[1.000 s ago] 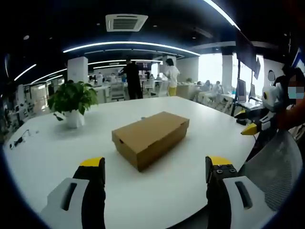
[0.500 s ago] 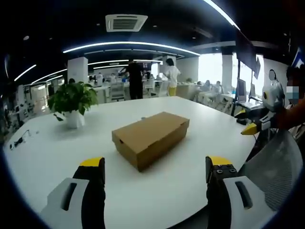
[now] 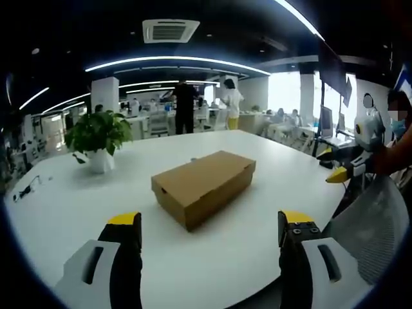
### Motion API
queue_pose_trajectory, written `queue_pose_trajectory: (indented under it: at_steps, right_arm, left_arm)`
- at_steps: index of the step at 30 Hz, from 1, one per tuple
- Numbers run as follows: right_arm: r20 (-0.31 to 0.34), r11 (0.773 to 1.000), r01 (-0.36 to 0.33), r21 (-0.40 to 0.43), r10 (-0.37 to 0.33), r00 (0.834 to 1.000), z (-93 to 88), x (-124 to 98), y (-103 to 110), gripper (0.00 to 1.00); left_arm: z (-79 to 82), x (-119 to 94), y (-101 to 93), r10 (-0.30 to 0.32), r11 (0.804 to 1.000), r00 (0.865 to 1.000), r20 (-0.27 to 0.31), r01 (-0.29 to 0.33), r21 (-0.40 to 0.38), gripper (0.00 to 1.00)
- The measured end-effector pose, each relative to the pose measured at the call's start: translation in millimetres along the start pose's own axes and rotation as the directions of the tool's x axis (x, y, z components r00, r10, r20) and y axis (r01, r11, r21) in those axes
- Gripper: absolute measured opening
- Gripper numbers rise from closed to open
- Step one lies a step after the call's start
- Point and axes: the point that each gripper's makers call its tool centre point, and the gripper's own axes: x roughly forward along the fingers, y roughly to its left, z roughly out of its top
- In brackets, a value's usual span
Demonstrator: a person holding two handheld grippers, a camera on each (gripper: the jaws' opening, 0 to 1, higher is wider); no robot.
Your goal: Operate the shoe box by opening the lid, removing the specified soft item, and placing it in the target area until the item is outside and the box remains undamaged.
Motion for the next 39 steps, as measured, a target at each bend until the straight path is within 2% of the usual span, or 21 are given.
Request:
queue_pose_trajectory:
  at_steps: [8,10,13,17,20,25,27,30,31,39]
  right_arm:
    - [-0.002,1.000,-0.014,-0.016,0.014,1.000,2.3,-0.5,2.1,0.66]
    - [0.006,0.999,-0.016,-0.034,0.017,1.000,6.7,-1.6,2.1,0.66]
    - [0.007,0.998,-0.032,-0.062,0.032,0.999,12.9,0.5,1.0,0.67]
    - [0.038,0.996,-0.032,-0.084,0.035,0.999,31.3,9.1,-15.0,0.68]
    - [0.030,0.990,-0.044,-0.131,0.048,0.998,36.1,23.2,-29.6,0.68]
    - [-0.002,0.977,-0.064,-0.201,0.065,0.998,39.3,58.9,-63.0,0.66]
    - [-0.024,0.978,-0.062,-0.200,0.059,0.998,36.2,72.0,-75.5,0.66]
    - [-0.038,0.978,-0.069,-0.195,0.063,0.997,34.0,95.7,-93.9,0.66]
    - [-0.038,0.979,-0.072,-0.192,0.066,0.997,33.8,100.9,-97.4,0.66]
    - [-0.095,0.968,-0.142,-0.206,0.125,0.988,21.2,144.4,-107.9,0.65]
  left_arm:
    - [-1.3,1.3,-3.5,-0.021,1.000,1.000,-0.019,0.021,0.006,0.93]
    - [-1.4,2.0,-2.9,-0.026,0.999,0.999,-0.042,0.027,0.029,0.95]
    - [9.8,4.3,4.3,-0.022,0.998,0.999,-0.026,0.023,0.051,0.95]
    - [26.8,18.0,15.6,-0.018,0.998,1.000,-0.015,0.019,0.067,0.95]
    - [31.5,31.9,19.3,-0.038,0.994,0.999,-0.024,0.041,0.106,0.96]
    - [23.7,59.7,25.2,-0.070,0.983,0.995,-0.069,0.080,0.164,0.94]
    - [15.5,70.5,27.6,-0.076,0.981,0.992,-0.104,0.093,0.168,0.94]
    - [6.7,83.3,30.4,-0.085,0.979,0.988,-0.128,0.107,0.172,0.94]
    - [1.1,87.9,32.4,-0.085,0.979,0.985,-0.151,0.111,0.174,0.95]
    - [-19.7,108.5,35.0,-0.082,0.985,0.979,-0.189,0.109,0.138,0.95]
